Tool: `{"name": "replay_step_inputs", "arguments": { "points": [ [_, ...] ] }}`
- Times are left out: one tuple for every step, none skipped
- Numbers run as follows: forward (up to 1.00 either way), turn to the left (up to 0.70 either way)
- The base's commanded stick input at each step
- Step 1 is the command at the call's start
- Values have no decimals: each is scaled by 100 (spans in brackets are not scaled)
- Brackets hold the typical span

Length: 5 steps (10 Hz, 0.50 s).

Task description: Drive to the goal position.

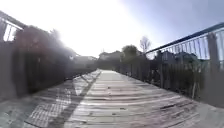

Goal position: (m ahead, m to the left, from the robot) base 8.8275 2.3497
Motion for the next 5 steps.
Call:
{"name": "replay_step_inputs", "arguments": {
  "points": [
    [100,0],
    [100,0],
    [100,0],
    [100,0],
    [100,0]
  ]
}}
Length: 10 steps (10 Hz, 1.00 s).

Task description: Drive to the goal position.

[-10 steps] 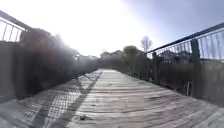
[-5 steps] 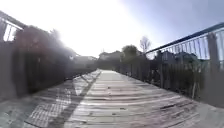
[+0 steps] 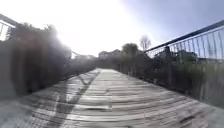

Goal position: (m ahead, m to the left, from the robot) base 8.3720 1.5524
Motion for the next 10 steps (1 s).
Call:
{"name": "replay_step_inputs", "arguments": {
  "points": [
    [100,0],
    [100,0],
    [100,0],
    [100,0],
    [100,4],
    [100,13],
    [100,22],
    [100,0],
    [100,0],
    [100,0]
  ]
}}
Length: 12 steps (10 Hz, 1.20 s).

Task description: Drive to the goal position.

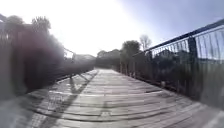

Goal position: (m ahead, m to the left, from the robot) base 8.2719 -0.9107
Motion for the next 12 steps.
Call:
{"name": "replay_step_inputs", "arguments": {
  "points": [
    [100,0],
    [100,0],
    [100,0],
    [100,0],
    [100,0],
    [100,0],
    [100,0],
    [100,0],
    [100,0],
    [100,0],
    [100,0],
    [100,0]
  ]
}}
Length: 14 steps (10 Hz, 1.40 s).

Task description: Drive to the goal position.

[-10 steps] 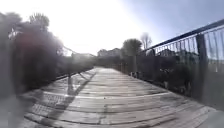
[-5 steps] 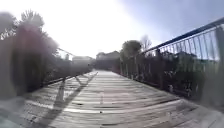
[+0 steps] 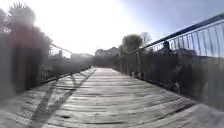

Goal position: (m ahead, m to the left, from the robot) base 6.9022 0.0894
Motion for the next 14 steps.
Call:
{"name": "replay_step_inputs", "arguments": {
  "points": [
    [100,0],
    [100,7],
    [100,25],
    [100,27],
    [100,27],
    [100,27],
    [100,27],
    [100,27],
    [100,27],
    [100,9],
    [100,0],
    [100,0],
    [100,0],
    [100,0]
  ]
}}
